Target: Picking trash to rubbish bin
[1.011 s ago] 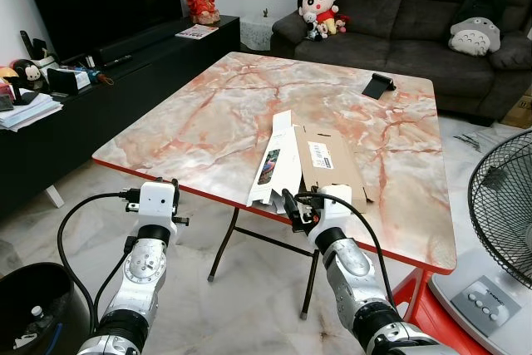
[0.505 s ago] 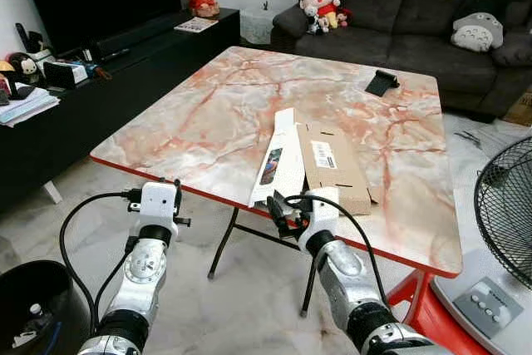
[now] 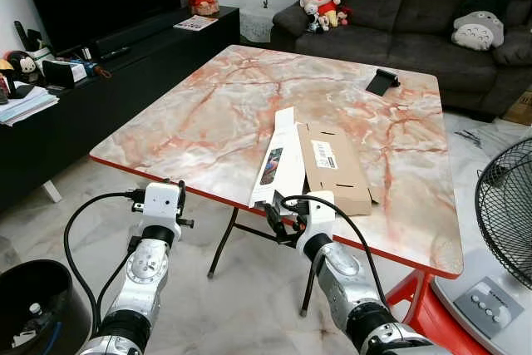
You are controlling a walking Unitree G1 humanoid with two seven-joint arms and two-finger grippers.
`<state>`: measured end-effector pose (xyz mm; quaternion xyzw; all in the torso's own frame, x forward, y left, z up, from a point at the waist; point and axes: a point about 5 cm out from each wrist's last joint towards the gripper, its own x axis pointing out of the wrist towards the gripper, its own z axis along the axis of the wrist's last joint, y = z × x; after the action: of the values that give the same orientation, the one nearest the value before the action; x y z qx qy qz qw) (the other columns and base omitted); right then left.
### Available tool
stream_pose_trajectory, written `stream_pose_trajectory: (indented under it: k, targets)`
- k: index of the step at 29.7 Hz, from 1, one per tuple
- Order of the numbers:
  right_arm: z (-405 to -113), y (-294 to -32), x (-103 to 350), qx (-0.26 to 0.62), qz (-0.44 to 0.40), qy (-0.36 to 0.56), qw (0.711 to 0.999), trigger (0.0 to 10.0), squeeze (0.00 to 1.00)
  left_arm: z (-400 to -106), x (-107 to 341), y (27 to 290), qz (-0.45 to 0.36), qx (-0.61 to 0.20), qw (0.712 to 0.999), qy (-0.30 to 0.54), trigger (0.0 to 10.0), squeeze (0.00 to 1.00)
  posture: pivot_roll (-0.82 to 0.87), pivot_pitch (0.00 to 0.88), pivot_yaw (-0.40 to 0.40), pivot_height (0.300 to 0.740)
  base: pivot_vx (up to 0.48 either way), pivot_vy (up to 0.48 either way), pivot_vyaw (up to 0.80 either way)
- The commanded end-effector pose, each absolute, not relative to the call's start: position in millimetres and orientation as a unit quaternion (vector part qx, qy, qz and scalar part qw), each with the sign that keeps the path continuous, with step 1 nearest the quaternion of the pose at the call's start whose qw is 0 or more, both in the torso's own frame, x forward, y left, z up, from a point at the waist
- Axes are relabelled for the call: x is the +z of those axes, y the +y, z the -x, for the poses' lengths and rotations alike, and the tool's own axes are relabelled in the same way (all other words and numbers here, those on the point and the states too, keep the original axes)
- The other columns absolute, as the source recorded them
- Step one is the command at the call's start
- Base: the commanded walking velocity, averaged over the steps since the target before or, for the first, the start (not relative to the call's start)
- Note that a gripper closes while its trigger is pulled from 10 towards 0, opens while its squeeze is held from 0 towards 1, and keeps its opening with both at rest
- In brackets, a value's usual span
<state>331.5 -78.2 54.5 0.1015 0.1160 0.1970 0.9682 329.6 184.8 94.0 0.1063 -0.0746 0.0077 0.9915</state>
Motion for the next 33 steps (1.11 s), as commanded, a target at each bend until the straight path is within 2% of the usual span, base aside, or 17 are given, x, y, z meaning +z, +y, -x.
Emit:
stream_pose_trajectory:
  k: [1, 16, 25, 33]
  targets:
    - [-335.4, -80.0, 60.0, 0.188, -0.105, 0.108, 0.971, 10.0, 0.0, -328.9, 90.0, 183.4, -0.1, 0.005, 0.993, -0.062, 10.0, 0.0, 0.03, 0.0, -0.023, 0.74, 0.0, 0.0, 0.0]
    - [-341.6, -90.6, 59.5, 0.121, -0.134, 0.128, 0.975, 10.0, 0.0, -330.2, 90.6, 183.9, -0.099, 0.003, 0.993, -0.058, 10.0, 0.0, 0.03, 0.0, -0.021, 0.74, 0.0, 0.0, 0.0]
    - [-345.7, -84.9, 63.3, 0.126, -0.197, 0.145, 0.962, 10.0, 0.0, -330.5, 90.6, 183.0, -0.097, -0.002, 0.994, -0.055, 10.0, 0.0, 0.04, 0.0, -0.021, 0.74, 0.0, 0.0, 0.0]
    - [-347.4, -78.6, 66.1, 0.135, -0.218, 0.151, 0.955, 10.0, 0.0, -331.2, 90.5, 182.8, -0.096, -0.008, 0.994, -0.052, 10.0, 0.0, 0.04, 0.0, -0.021, 0.74, 0.0, 0.0, 0.0]
